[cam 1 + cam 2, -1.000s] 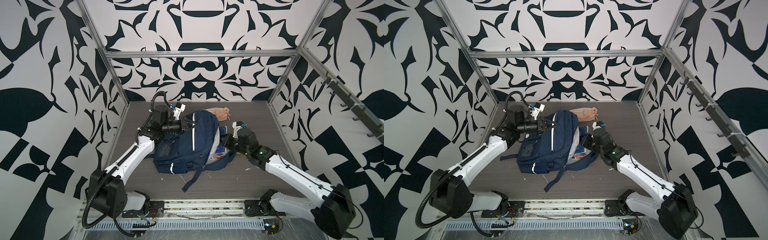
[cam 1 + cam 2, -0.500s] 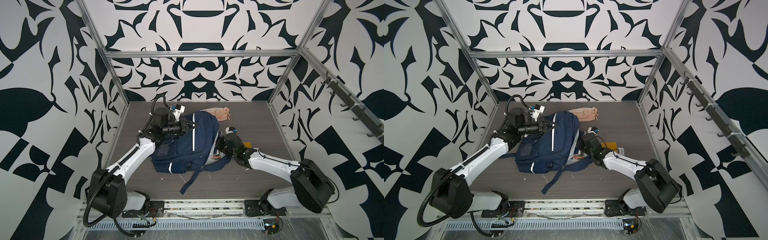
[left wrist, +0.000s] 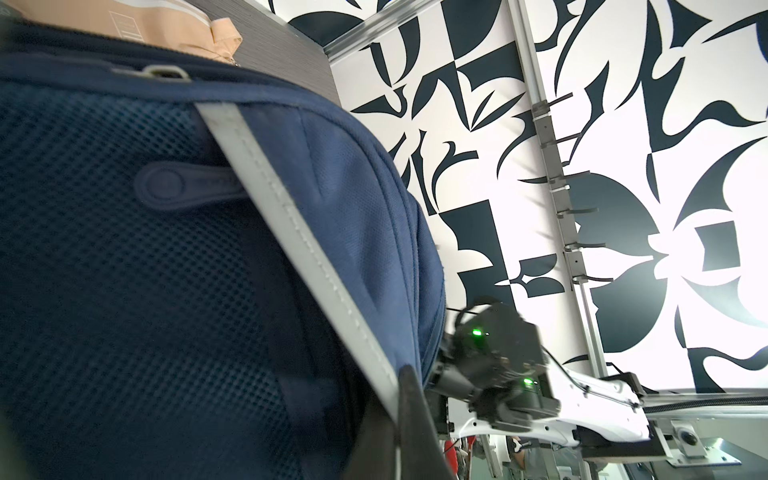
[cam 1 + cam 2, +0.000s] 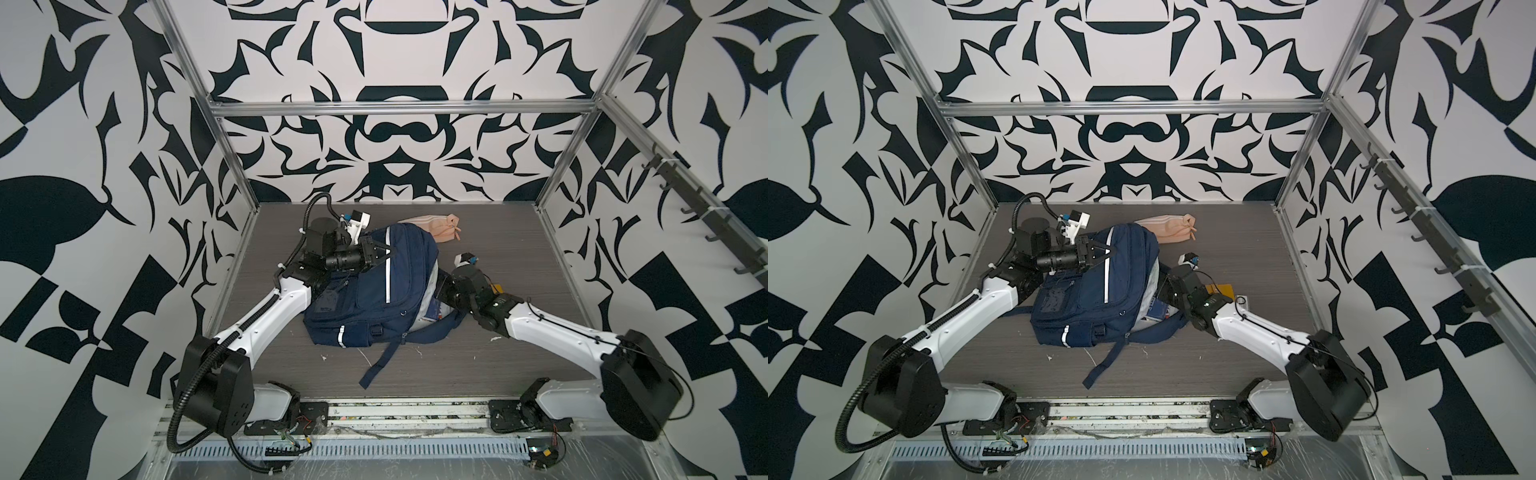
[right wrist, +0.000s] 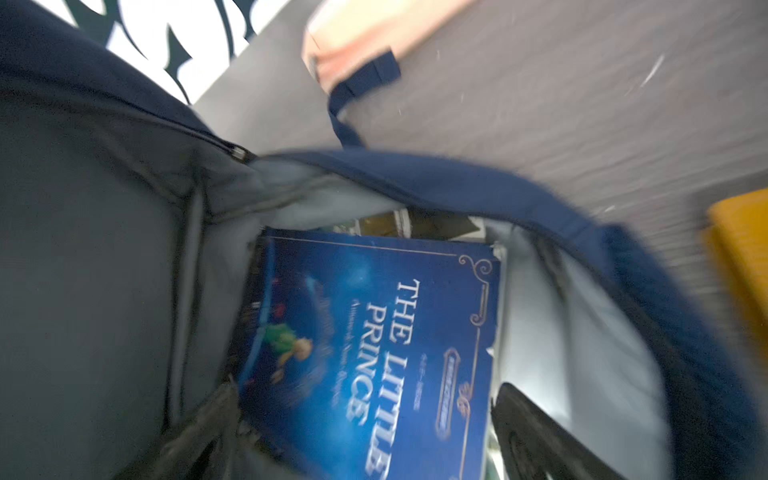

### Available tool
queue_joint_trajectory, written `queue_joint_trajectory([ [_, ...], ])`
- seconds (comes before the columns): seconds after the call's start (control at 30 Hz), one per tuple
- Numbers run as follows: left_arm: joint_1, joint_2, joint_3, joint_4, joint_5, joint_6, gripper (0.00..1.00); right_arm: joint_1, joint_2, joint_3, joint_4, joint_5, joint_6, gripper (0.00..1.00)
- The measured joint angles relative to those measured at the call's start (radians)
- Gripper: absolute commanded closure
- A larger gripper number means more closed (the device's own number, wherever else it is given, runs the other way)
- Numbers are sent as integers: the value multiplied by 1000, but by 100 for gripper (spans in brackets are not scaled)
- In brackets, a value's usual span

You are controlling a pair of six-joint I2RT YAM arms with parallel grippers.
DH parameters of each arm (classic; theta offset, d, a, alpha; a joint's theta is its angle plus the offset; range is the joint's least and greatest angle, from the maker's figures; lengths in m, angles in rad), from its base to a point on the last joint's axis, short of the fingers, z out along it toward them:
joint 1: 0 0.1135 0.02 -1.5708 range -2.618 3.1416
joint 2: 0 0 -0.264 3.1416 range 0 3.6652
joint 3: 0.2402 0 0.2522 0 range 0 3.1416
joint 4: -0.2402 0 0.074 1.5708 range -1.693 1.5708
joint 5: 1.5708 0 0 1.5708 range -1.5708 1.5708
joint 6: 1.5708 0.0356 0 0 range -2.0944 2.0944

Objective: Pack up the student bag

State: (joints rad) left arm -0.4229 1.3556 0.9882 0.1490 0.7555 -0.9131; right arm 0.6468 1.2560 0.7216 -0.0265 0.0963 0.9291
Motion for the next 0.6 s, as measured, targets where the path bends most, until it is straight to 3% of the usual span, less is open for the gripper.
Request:
queue_joint_trajectory([
  [0.4, -6, 66, 1, -33, 2, 63, 100, -11, -412, 30, -356, 80, -196, 1],
  [0.6, -35, 170, 14, -82, -32, 120, 75, -12, -453, 13, -416, 78, -270, 3],
])
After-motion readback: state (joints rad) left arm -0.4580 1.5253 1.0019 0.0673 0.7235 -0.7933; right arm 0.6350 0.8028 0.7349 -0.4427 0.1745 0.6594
